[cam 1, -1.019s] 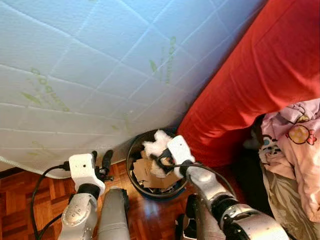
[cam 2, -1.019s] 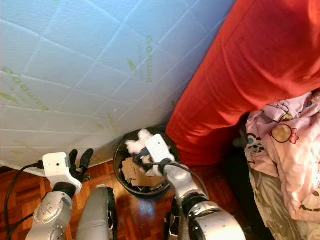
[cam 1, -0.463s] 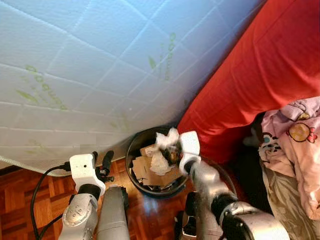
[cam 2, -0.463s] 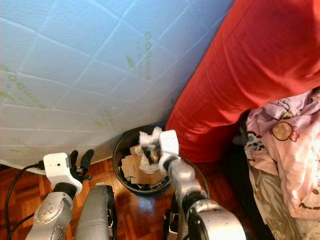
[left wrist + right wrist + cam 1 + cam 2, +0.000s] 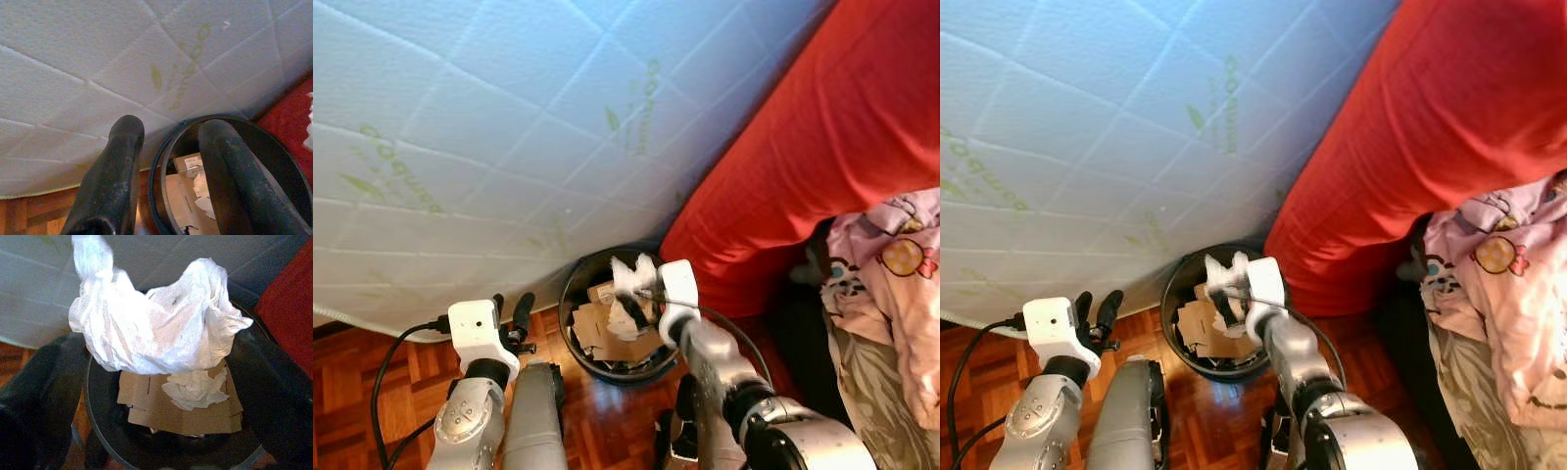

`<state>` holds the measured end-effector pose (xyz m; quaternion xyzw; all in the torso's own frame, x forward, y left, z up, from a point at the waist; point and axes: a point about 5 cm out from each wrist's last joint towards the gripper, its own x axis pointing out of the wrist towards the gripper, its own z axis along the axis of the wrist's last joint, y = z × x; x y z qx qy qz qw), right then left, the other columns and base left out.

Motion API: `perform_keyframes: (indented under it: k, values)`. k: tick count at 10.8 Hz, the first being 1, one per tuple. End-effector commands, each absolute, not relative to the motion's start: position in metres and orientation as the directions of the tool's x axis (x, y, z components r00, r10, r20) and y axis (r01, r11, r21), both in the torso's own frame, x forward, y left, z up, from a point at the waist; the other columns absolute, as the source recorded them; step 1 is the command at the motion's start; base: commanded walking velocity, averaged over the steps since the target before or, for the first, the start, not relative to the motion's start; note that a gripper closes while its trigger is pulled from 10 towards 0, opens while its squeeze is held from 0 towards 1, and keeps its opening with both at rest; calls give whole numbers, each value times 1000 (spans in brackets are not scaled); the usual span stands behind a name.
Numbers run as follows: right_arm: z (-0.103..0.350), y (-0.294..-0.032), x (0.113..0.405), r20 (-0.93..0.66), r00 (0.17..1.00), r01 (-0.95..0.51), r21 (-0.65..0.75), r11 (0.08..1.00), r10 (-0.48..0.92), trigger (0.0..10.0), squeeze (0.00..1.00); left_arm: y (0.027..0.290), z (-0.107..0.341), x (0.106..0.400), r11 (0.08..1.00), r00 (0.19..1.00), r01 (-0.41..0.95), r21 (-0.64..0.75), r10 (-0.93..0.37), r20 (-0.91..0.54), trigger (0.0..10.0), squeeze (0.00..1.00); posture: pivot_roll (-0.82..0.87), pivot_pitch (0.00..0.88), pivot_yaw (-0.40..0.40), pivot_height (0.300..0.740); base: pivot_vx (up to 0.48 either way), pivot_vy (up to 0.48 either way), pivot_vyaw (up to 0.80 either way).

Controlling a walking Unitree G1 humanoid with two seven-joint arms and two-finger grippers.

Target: Clean up the room

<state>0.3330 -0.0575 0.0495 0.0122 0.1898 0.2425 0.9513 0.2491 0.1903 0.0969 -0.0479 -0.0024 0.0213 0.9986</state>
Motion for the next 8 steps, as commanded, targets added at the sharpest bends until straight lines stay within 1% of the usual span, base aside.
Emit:
perform_keyframes:
  k: [1,2,3,4,5,6,7,8]
  values:
    - [23,-60,315,-476,754,-470,91,878,453,10000,0,191,91,244,993,998,-55,-103,52,-33,10000,0,248,358,-90,622,0,0,0]
    - [24,-60,315,-455,762,-450,141,882,461,10000,0,191,91,244,993,998,-54,-103,50,-33,10000,0,252,357,-90,622,0,0,0]
    - [40,-65,328,-354,831,-366,233,901,429,10000,0,191,91,245,993,998,-53,-103,50,-34,10000,0,247,357,-89,622,0,0,0]
    - [37,-66,327,-391,823,-356,210,910,412,10000,0,191,91,245,993,998,-52,-104,49,-34,10000,0,247,357,-89,622,0,0,0]
    - [20,-61,313,-520,741,-463,62,884,425,10000,0,190,90,245,993,998,-49,-104,46,-34,10000,0,249,351,-88,622,0,0,0]
    - [28,-56,318,-443,770,-436,163,885,460,10000,0,190,91,246,994,998,-48,-103,45,-33,10000,0,257,356,-88,622,0,0,0]
    - [42,-58,329,-363,824,-357,263,896,435,10000,0,191,92,246,994,998,-51,-101,48,-31,10000,0,253,357,-87,622,0,0,0]
    - [22,-56,314,-527,736,-465,62,883,425,10000,0,191,91,246,994,998,-49,-100,46,-32,10000,0,254,351,-90,622,0,0,0]
